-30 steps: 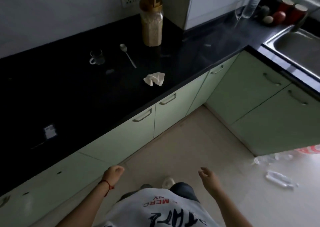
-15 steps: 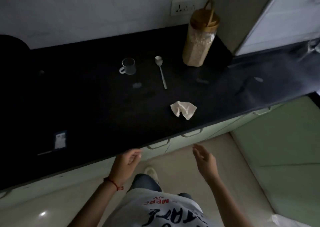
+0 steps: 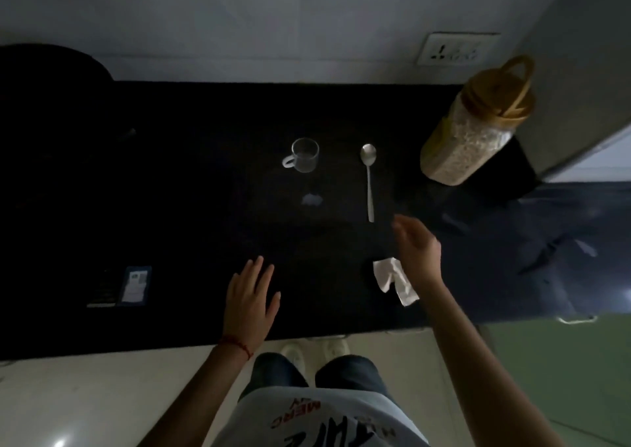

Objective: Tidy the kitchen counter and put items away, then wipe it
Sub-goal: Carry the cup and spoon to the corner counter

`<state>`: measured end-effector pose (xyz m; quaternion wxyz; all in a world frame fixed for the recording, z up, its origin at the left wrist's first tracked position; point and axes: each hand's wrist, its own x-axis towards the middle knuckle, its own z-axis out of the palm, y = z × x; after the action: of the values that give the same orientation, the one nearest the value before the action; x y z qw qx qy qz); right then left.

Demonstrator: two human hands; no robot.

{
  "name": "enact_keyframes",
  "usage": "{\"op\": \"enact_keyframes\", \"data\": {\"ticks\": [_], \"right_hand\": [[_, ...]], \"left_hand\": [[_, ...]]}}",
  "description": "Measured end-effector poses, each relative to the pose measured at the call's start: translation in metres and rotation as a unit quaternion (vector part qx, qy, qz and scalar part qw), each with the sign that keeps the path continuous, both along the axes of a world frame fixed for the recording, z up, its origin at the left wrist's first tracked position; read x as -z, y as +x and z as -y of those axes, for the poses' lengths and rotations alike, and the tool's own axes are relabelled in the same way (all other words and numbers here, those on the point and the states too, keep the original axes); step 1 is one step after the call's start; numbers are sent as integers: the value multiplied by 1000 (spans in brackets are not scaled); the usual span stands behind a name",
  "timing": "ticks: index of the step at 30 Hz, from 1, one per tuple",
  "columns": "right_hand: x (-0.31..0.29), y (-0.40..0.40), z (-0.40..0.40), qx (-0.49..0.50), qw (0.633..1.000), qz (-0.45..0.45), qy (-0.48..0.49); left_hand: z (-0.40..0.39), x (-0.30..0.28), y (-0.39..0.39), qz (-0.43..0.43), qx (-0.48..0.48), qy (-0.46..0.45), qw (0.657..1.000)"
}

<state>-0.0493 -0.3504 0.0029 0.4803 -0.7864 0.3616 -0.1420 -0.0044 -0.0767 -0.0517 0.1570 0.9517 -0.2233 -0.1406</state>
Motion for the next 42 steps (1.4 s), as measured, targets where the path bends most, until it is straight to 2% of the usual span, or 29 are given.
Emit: {"op": "enact_keyframes", "data": {"ticks": [9,17,23,25,27,29,33,38,42], "right_hand": [[21,149,64,-98,989,-70,-81],[43,194,86,-156,956,-167,-181],[38,186,83,-157,970,-125,-136],[36,179,82,-143,979,-107,-99],[34,170,82,-118,988,-84,-51],[31,160,81,-101,993,-65,-22],[26,143,83,-94,995,-41,3],[19,122,85,-100,994,-23,26],[17,110,87,-92,995,-10,35]], "left_hand": [[4,-3,1,-25,-8,27,999],[10,-2,-2,-30,-39,24,999],[25,-4,5,0,-139,-54,989],[38,-12,21,26,-142,-82,986],[56,-22,48,13,-158,-129,979],[78,-29,79,-28,-202,-182,962],[115,-35,139,-114,-312,-287,898],[134,-21,185,-176,-322,-275,889],[136,-10,196,-186,-315,-270,891]]}}
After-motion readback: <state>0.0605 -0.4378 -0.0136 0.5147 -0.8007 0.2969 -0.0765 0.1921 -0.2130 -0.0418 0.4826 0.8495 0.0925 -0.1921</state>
